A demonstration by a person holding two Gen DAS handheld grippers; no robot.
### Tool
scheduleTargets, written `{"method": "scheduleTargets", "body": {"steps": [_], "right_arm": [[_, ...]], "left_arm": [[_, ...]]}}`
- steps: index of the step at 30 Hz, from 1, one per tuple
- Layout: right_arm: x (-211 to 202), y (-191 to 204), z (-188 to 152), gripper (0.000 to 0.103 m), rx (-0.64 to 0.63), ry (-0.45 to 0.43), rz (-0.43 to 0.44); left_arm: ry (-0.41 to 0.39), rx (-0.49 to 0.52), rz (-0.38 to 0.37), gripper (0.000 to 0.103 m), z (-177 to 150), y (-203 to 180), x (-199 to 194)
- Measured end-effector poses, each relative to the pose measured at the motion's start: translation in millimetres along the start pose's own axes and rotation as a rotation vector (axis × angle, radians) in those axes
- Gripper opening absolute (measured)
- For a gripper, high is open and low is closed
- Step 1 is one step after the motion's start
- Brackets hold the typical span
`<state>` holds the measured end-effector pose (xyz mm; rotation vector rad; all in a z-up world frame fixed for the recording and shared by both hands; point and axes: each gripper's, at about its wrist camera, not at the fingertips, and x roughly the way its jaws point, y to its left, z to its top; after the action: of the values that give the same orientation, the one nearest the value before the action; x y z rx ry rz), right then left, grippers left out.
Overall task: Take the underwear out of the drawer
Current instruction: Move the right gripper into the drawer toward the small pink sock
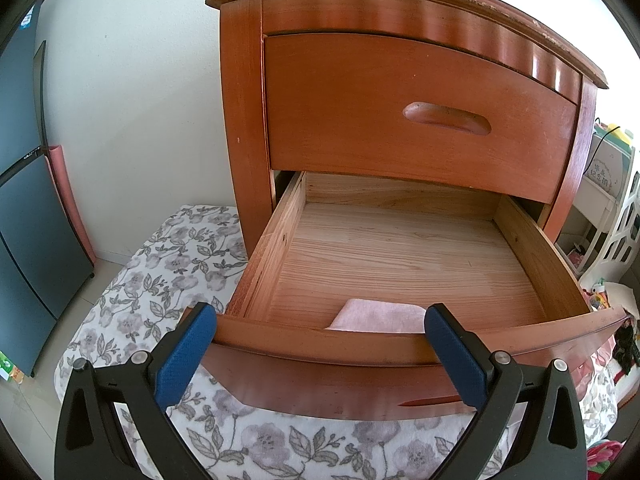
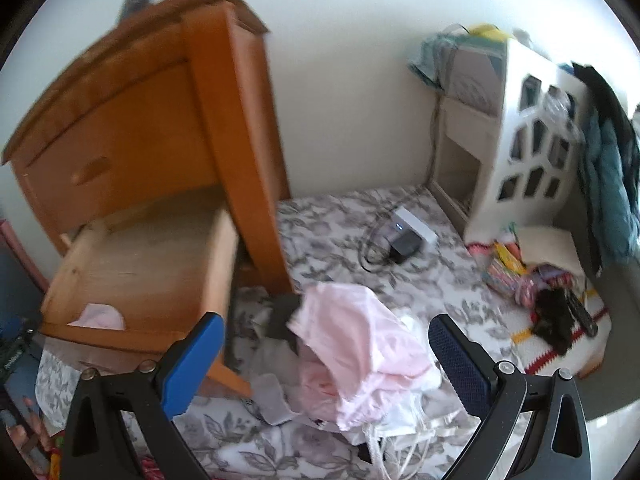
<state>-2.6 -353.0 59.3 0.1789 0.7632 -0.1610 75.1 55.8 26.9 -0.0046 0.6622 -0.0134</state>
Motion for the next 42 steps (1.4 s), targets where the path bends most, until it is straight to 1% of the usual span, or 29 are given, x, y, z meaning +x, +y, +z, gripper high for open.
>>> {"method": "scheduleTargets", "body": {"steps": [5,11,13,16,20,24,28,32,35,39,41,42], "right_arm": [[-12,36,9,0.103,-0.09,-0.027,0.064],[-9,74,15,0.103,-0.157,-0.007,0.137],[-6,86,16,0.103,-0.181,0.008,0.162],[-1,103,16,0.103,-0.22,0.034,0.189],[8,118,19,0.103,-0.246,0.053,0.208],[16,134,25,0.103,-0.263,0.079,0.246],[25,161,31,0.103,-0.316,0.135,0.299],[37,186,42,0.103,-0.336,0.2,0.361],[53,203,45,0.103,-0.338,0.27,0.401],[80,223,41,0.103,-0.353,0.364,0.407],[96,231,36,0.103,-0.355,0.431,0.409],[101,233,34,0.103,-0.355,0.451,0.408]], "left_arm": [[0.0,0.0,0.001,0.103,0,0,0],[-0.003,-0.007,0.01,0.103,-1,1,1],[-0.005,-0.034,0.034,0.103,-2,6,-1],[-0.013,-0.075,0.0,0.103,-1,16,-4],[-0.004,-0.07,0.013,0.103,-1,19,-4],[-0.012,-0.08,-0.037,0.103,-1,21,-7],[-0.015,-0.062,-0.072,0.103,-1,17,-8],[-0.015,-0.052,-0.079,0.103,0,17,-5],[-0.015,-0.042,-0.075,0.103,-1,15,-5],[-0.012,-0.022,-0.067,0.103,-1,12,-1],[-0.012,-0.018,-0.066,0.103,0,12,-1],[-0.011,-0.015,-0.063,0.103,0,11,-1]]}}
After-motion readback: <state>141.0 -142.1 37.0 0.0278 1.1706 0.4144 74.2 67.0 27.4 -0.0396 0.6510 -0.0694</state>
